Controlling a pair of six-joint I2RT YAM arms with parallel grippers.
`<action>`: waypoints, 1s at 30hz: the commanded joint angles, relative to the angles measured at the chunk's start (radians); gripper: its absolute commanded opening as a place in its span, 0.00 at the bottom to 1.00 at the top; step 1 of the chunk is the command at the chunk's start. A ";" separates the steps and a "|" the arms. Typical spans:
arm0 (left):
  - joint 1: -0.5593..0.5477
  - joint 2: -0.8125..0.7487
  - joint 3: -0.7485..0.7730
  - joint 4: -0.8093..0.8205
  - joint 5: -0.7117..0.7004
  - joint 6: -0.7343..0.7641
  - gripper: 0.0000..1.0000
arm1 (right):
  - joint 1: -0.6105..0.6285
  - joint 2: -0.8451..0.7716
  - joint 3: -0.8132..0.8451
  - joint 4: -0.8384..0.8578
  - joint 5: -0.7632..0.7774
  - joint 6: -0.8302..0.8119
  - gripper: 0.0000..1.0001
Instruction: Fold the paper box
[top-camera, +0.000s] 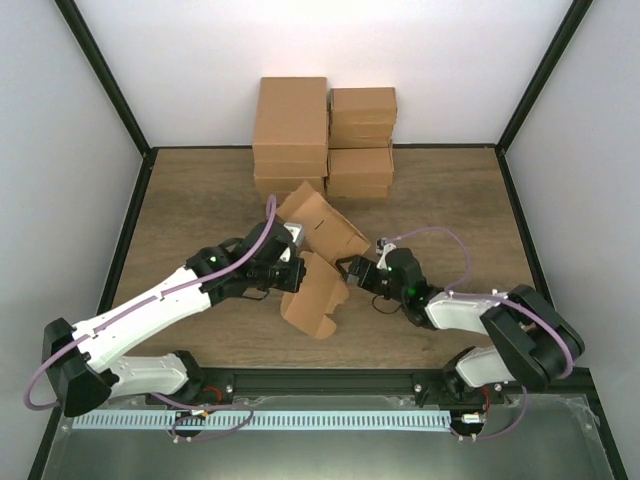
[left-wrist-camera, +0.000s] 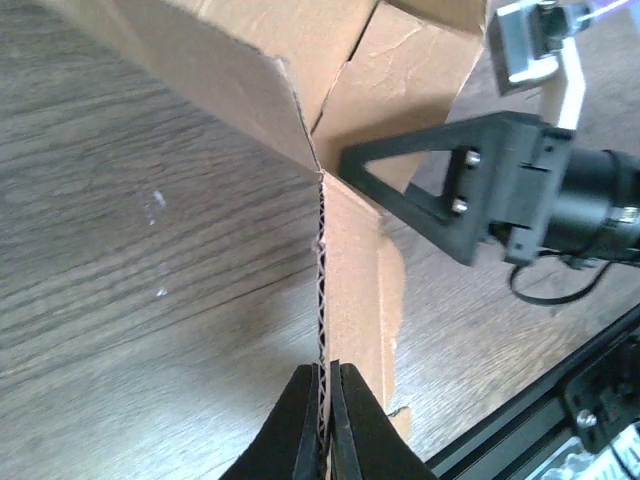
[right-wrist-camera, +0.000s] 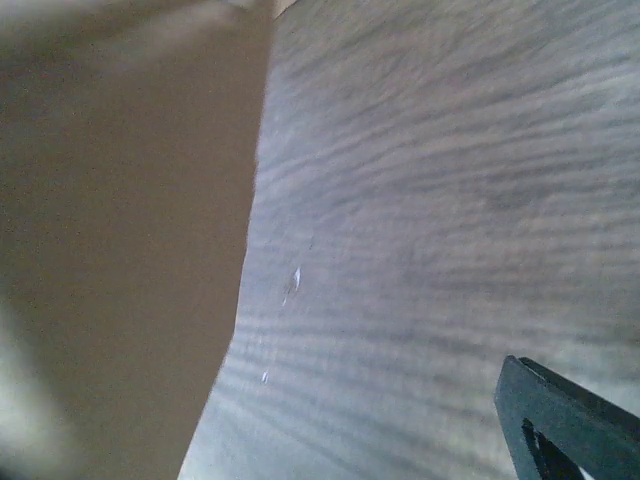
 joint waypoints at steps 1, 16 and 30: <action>0.004 0.018 0.049 -0.152 -0.025 0.079 0.04 | 0.011 -0.099 -0.055 -0.058 -0.141 -0.084 0.99; 0.004 0.097 0.163 -0.360 -0.140 0.158 0.04 | -0.005 -0.284 -0.095 -0.242 -0.285 -0.194 1.00; 0.004 0.116 0.147 -0.373 -0.141 0.202 0.04 | -0.236 -0.397 -0.004 -0.402 -0.445 -0.240 0.98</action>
